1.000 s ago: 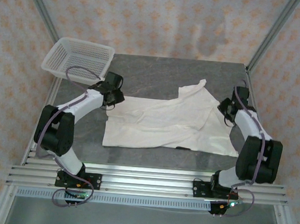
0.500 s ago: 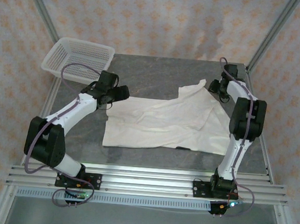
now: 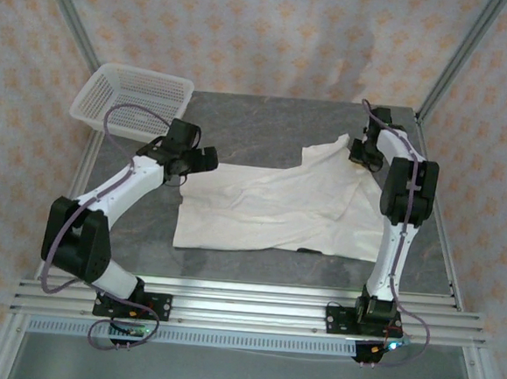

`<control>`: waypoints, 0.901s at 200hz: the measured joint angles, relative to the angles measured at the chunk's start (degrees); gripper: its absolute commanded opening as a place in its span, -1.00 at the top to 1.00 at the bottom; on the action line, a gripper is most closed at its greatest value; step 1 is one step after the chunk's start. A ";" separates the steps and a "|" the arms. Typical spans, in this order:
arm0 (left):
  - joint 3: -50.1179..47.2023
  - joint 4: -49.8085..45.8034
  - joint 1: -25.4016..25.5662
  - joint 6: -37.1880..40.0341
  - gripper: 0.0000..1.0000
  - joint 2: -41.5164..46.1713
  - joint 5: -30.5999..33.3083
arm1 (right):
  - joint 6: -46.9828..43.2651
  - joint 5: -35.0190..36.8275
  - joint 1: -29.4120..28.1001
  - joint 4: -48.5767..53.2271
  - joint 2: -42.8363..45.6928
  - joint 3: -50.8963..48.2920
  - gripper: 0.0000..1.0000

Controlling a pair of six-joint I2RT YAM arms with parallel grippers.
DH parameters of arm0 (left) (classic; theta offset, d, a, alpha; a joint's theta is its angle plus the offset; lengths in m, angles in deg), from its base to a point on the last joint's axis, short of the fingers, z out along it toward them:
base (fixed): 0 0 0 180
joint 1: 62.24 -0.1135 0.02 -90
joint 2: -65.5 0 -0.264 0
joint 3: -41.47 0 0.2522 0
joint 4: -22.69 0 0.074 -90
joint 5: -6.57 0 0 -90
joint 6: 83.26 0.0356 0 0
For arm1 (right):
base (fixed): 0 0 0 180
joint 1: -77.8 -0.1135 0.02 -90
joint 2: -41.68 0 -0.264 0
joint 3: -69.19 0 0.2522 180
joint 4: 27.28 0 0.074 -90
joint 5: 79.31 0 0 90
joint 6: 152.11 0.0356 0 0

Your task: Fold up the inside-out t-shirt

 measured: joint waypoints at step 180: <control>21.46 -10.58 -5.49 -11.50 -0.22 -30.67 10.05 | 5.90 -5.38 1.33 -10.93 14.34 -18.21 1.00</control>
